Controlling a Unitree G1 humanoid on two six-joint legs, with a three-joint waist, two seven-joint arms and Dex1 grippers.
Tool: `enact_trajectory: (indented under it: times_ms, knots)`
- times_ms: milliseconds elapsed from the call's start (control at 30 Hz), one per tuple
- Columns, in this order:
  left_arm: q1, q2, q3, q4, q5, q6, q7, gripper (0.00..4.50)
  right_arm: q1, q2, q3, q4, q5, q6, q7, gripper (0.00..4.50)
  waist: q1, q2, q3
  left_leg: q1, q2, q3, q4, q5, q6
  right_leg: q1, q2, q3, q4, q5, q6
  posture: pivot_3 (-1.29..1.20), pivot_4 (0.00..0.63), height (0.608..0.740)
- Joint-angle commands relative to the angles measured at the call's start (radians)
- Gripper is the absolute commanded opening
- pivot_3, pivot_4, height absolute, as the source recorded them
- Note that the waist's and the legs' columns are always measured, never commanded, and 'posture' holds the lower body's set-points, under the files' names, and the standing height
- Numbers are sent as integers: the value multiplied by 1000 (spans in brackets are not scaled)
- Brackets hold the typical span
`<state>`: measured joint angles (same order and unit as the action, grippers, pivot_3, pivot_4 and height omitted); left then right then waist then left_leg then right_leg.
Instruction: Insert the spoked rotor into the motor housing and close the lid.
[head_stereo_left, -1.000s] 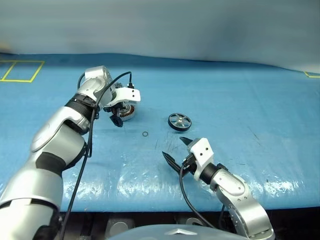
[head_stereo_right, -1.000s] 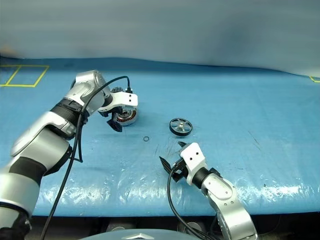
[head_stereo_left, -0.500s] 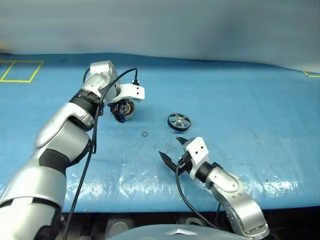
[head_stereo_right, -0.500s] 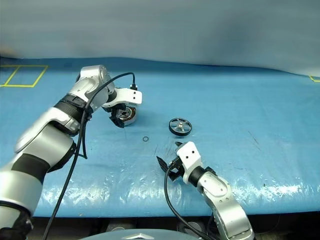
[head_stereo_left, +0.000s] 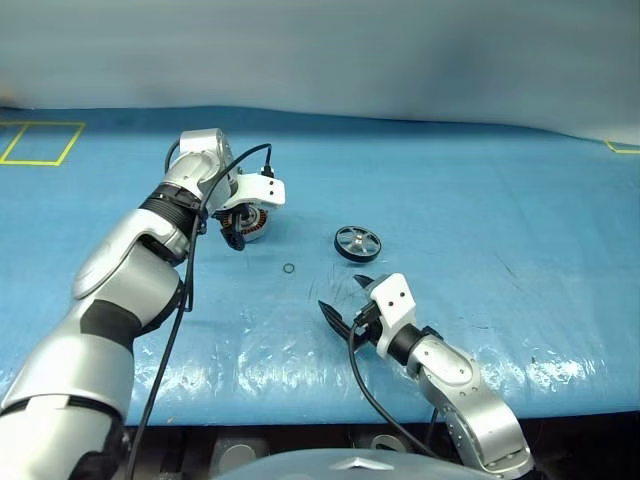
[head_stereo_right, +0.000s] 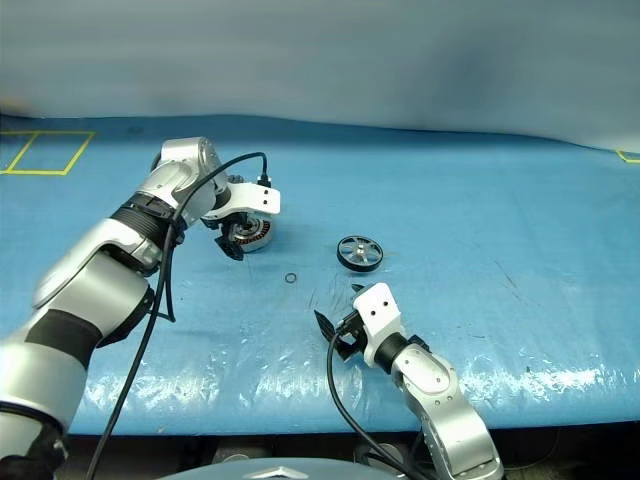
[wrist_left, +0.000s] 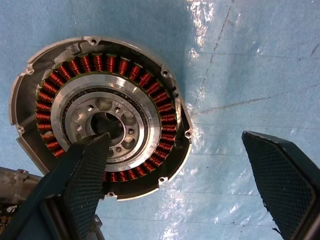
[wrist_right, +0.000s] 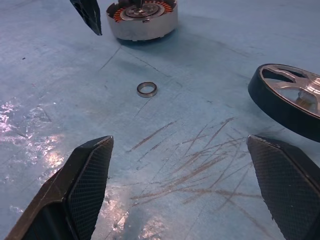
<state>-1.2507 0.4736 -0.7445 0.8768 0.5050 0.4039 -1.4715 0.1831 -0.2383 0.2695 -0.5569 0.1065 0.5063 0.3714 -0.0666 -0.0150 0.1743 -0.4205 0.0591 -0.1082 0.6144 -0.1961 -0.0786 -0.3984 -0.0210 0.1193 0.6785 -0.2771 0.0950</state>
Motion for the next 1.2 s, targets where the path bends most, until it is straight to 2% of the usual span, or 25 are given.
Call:
enact_trajectory:
  times_ms: [33, 233, 333, 500, 667, 833, 967, 1200]
  knots:
    - [14, -6, 14, 7, 15, -4, 5, 4500, -10, 8, 3, -14, 14, -5, -5, 4471, -1, 0, 0, 0, 0, 0, 0, 0, 0, 0, 0, 0, 0, 0, 0, 0, 150, 740]
    - [45, -40, 24, 51, 23, -42, 109, 4500, -22, 12, 7, -10, 7, -10, -11, 4471, 0, 0, 0, 0, 0, 0, 0, 0, 0, 0, 0, 0, 1, 0, 0, 0, 150, 740]
    - [52, -48, 29, 61, 25, -70, 137, 3895, -32, 12, -1, -9, 5, -14, -18, 4500, 1, 0, 0, 3, 0, 0, 1, 0, 0, 2, 0, 0, 1, 0, 0, 0, 150, 740]
    - [78, 3, 18, 18, 59, -157, 151, 2240, -33, 14, -6, -4, 1, -23, -31, 4500, -2, 0, 0, 4, 0, 0, 1, 0, 0, 4, 0, 0, 1, 0, 0, 0, 150, 740]
    - [141, 87, 47, -114, 55, -226, 141, 2201, -35, 27, 4, 8, -3, -37, -45, 4500, -6, 1, 0, 5, 0, 0, 1, 0, 0, 4, 0, 0, 2, 0, 0, 0, 150, 740]
    - [307, 263, 92, -425, 7, -352, 72, 2201, -29, 55, 12, 30, -7, -65, -66, 4500, -17, 1, -1, 6, 1, 1, -1, 0, 0, 4, 1, 1, 2, 0, -1, 0, 150, 740]
    - [453, 389, 145, -671, -21, -384, 28, 2201, -20, 70, 19, 48, -8, -85, -78, 4500, -11, 1, -1, 6, 1, 1, -2, 0, 0, 4, 0, 0, 3, -1, -3, 0, 150, 740]
    - [633, 456, 219, -963, -62, -378, 19, 2201, -30, 74, 26, 72, -6, -91, -64, 4500, 5, 1, -1, 6, 1, 1, 1, 0, 0, 5, 0, 0, 3, -1, -2, 0, 150, 740]
